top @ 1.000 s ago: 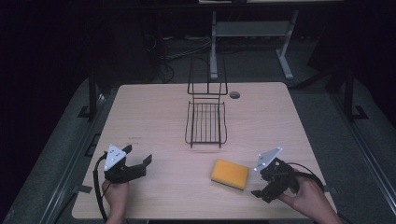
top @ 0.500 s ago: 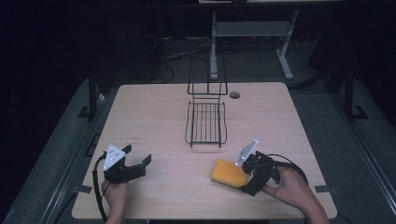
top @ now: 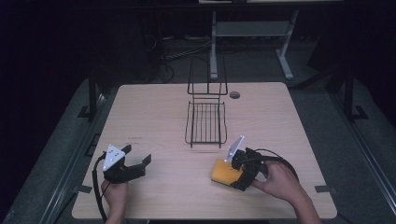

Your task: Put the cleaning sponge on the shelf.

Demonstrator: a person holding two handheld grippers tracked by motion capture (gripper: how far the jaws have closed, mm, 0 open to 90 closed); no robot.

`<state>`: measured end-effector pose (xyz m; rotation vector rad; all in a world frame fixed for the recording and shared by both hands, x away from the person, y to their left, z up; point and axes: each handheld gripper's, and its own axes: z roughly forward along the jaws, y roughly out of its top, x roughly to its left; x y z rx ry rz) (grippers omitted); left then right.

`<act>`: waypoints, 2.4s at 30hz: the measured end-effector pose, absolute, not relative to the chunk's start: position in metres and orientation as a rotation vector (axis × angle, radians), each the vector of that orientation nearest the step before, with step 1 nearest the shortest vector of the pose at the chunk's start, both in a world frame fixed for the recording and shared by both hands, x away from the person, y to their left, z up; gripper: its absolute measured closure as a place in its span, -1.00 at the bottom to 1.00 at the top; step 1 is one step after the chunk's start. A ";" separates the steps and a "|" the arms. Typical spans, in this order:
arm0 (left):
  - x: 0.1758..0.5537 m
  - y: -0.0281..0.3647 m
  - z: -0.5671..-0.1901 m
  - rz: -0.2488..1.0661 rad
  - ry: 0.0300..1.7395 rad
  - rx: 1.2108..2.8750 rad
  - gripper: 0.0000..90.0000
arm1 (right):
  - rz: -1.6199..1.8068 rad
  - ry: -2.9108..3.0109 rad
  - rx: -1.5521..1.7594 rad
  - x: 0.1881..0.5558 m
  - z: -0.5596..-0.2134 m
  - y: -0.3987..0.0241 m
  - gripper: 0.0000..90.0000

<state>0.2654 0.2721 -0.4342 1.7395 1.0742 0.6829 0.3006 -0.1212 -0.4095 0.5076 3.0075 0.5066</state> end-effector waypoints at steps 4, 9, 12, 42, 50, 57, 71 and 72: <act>0.265 0.272 -0.434 0.684 1.071 1.742 -0.72 | 0.493 3.016 0.505 0.305 -0.413 -0.116 -0.67; 0.265 0.272 -0.434 0.683 1.072 1.741 -0.72 | 0.508 3.014 0.494 0.308 -0.415 -0.114 -0.67; 0.265 0.272 -0.434 0.684 1.071 1.739 -0.72 | 0.513 3.018 0.500 0.310 -0.417 -0.111 -0.67; 0.264 0.275 -0.433 0.682 1.079 1.721 -0.72 | 0.448 3.065 0.499 0.320 -0.442 -0.096 -0.63; 0.264 0.275 -0.433 0.683 1.079 1.719 -0.72 | 0.439 3.064 0.493 0.320 -0.444 -0.095 -0.57; 0.264 0.276 -0.433 0.680 1.079 1.718 -0.72 | 0.444 3.061 0.485 0.320 -0.444 -0.096 -0.55; 0.264 0.276 -0.433 0.680 1.081 1.717 -0.72 | 0.471 3.063 0.455 0.321 -0.438 -0.096 -0.52; 0.264 0.276 -0.433 0.679 1.081 1.716 -0.72 | 0.473 3.062 0.455 0.321 -0.437 -0.095 -0.52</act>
